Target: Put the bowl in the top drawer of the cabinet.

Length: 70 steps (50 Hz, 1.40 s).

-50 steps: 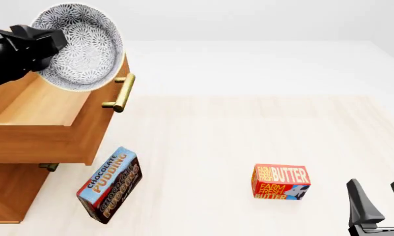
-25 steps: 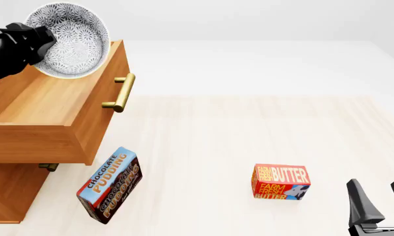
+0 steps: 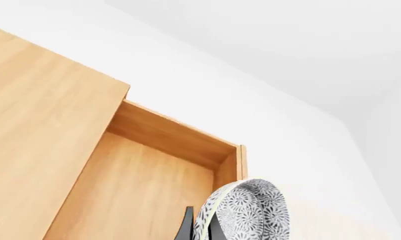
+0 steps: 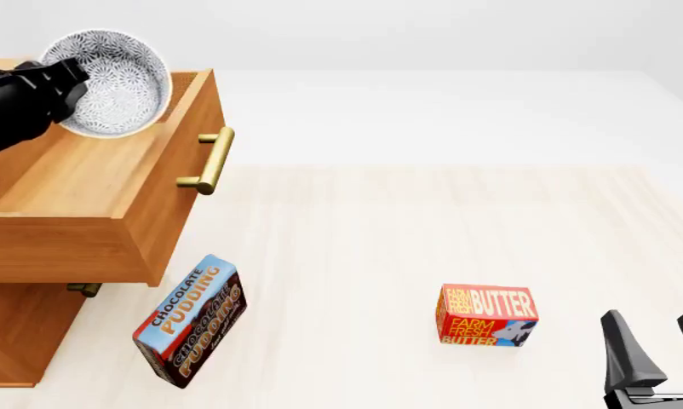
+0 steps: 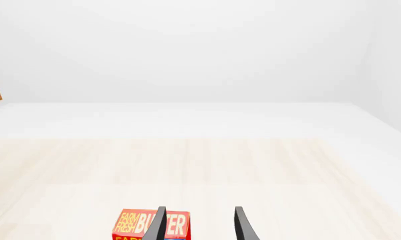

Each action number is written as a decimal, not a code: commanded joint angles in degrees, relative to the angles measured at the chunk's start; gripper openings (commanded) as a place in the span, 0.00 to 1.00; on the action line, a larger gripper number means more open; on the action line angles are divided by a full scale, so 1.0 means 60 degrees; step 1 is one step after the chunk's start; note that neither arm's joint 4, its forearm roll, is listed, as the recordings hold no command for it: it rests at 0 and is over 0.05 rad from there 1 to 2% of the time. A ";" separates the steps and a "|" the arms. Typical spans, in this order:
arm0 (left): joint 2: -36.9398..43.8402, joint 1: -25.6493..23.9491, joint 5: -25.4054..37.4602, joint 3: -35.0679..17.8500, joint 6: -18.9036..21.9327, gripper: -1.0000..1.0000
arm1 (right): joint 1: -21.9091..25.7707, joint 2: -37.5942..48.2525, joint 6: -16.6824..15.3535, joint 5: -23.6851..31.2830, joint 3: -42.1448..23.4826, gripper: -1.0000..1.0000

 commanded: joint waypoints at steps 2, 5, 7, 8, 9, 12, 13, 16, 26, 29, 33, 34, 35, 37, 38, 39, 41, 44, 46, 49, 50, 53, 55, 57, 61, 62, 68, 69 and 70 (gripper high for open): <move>0.0506 0.0601 -0.0332 0.0107 -0.0409 0.00 | 0.0000 -0.0012 -0.0003 0.0003 0.0006 1.00; 0.0575 0.0688 -0.0335 0.0140 -0.0459 0.00 | -0.0001 -0.0010 -0.0002 0.0003 0.0006 1.00; 0.0622 0.0717 -0.0365 0.0143 -0.0478 0.00 | -0.0002 -0.0015 -0.0003 0.0003 0.0006 1.00; 0.0648 0.0739 -0.0375 0.0143 -0.0473 0.00 | -0.0001 -0.0013 -0.0003 0.0003 0.0006 1.00; 0.0665 0.0757 -0.0393 0.0158 -0.0476 0.00 | 0.0000 -0.0011 0.0002 0.0003 0.0006 1.00; 0.0731 0.0802 -0.0427 0.0192 -0.0517 0.00 | 0.0000 -0.0013 -0.0001 0.0003 0.0006 1.00; 0.0758 0.0823 -0.0442 0.0194 -0.0519 0.00 | 0.0000 -0.0012 -0.0001 0.0003 0.0006 1.00; 0.0972 0.0896 -0.0513 0.0193 -0.0561 0.00 | 0.0000 -0.0010 -0.0001 0.0003 0.0006 1.00; 0.1439 0.1017 -0.0787 0.0248 -0.0594 0.00 | -0.0001 -0.0011 -0.0002 0.0003 0.0006 1.00; 0.1568 0.1059 -0.0845 0.0282 -0.0621 0.00 | -0.0001 -0.0014 -0.0002 0.0003 0.0006 1.00; 0.1655 0.1083 -0.0891 0.0329 -0.0609 0.00 | -0.0002 -0.0011 -0.0003 0.0003 0.0006 1.00; 0.1677 0.1071 -0.0911 0.0342 -0.0617 0.00 | 0.0001 -0.0012 -0.0003 0.0003 0.0006 1.00; 0.1714 0.1082 -0.0918 0.0349 -0.0628 0.00 | 0.0001 -0.0013 -0.0002 0.0003 0.0006 1.00; 0.1774 0.1114 -0.0942 0.0363 -0.0621 0.00 | -0.0001 -0.0013 -0.0001 0.0003 0.0006 1.00; 0.1812 0.1135 -0.0957 0.0363 -0.0612 0.00 | 0.0001 -0.0011 0.0000 0.0003 0.0006 1.00; 0.1843 0.1165 -0.0958 0.0358 -0.0618 0.00 | -0.0001 -0.0010 -0.0001 0.0003 0.0006 1.00; 0.1879 0.1168 -0.0976 0.0349 -0.0613 0.00 | -0.0001 -0.0010 -0.0001 0.0003 0.0006 1.00; 0.1914 0.1243 -0.0998 0.0351 -0.0616 0.00 | 0.0000 -0.0012 -0.0003 0.0003 0.0006 1.00; 0.1951 0.1252 -0.1025 0.0377 -0.0629 0.00 | 0.0001 -0.0012 -0.0005 0.0003 0.0006 1.00; 0.1989 0.1296 -0.1068 0.0405 -0.0634 0.00 | 0.0001 -0.0013 -0.0001 0.0002 0.0006 1.00; 0.1989 0.1296 -0.1068 0.0405 -0.0634 0.00 | 0.0001 -0.0013 -0.0001 0.0002 0.0006 1.00; 0.2049 0.1371 -0.1097 0.0429 -0.0639 0.00 | 0.0003 -0.0013 -0.0004 0.0002 0.0006 1.00; 0.2050 0.1404 -0.1079 0.0441 -0.0650 0.00 | -0.0001 -0.0011 -0.0004 0.0003 0.0006 1.00; 0.2025 0.1407 -0.1092 0.0460 -0.0627 0.00 | 0.0000 -0.0013 -0.0001 0.0003 0.0006 1.00; 0.2102 0.1460 -0.1144 0.0508 -0.0637 0.00 | -0.0001 -0.0012 -0.0001 0.0003 0.0006 1.00; 0.2102 0.1460 -0.1145 0.0508 -0.0637 0.00 | -0.0001 -0.0012 -0.0001 0.0003 0.0006 1.00; 0.2292 0.1453 -0.1164 0.0514 -0.0670 0.00 | -0.0002 -0.0011 -0.0001 0.0003 0.0006 1.00; 0.2296 0.1470 -0.1150 0.0511 -0.0664 0.00 | 0.0000 -0.0013 -0.0002 0.0003 0.0006 1.00; 0.2326 0.1506 -0.1125 0.0494 -0.0648 0.00 | 0.0000 -0.0011 -0.0001 0.0003 0.0006 1.00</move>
